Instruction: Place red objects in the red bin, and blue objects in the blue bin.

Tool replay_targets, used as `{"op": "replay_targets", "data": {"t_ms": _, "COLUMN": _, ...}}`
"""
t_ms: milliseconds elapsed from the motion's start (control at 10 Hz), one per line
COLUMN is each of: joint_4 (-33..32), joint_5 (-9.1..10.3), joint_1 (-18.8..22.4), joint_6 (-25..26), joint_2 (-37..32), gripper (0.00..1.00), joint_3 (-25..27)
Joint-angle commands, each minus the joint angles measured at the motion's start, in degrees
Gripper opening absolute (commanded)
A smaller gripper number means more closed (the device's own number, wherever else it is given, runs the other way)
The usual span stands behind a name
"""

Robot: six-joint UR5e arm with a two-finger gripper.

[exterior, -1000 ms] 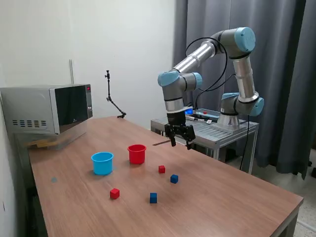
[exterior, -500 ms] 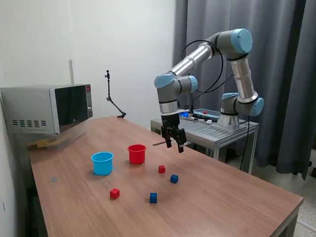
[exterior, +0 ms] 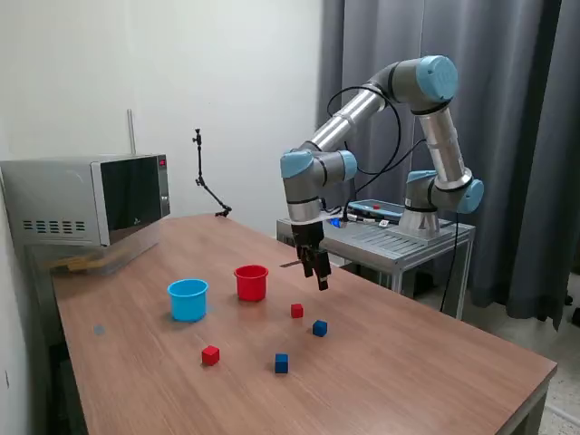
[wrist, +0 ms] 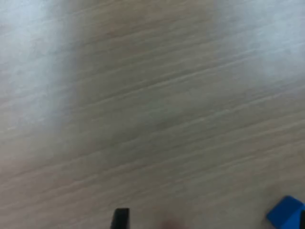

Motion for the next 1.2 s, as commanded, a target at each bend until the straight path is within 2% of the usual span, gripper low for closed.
{"op": "replay_targets", "data": {"t_ms": 0, "joint_4": -1.7, "joint_5": 0.0, "joint_1": -0.5, "joint_6": 0.5, "joint_2": 1.1, "gripper": 1.0, "joint_3": 0.9}}
{"op": "replay_targets", "data": {"t_ms": 500, "joint_4": -3.1, "joint_5": 0.0, "joint_1": -0.5, "joint_6": -1.0, "joint_2": 4.0, "gripper": 1.0, "joint_3": -3.2}}
{"op": "replay_targets", "data": {"t_ms": 1100, "joint_4": -2.9, "joint_5": 0.44, "joint_1": -0.9, "joint_6": -0.9, "joint_2": 6.9, "gripper": 1.0, "joint_3": -4.3}}
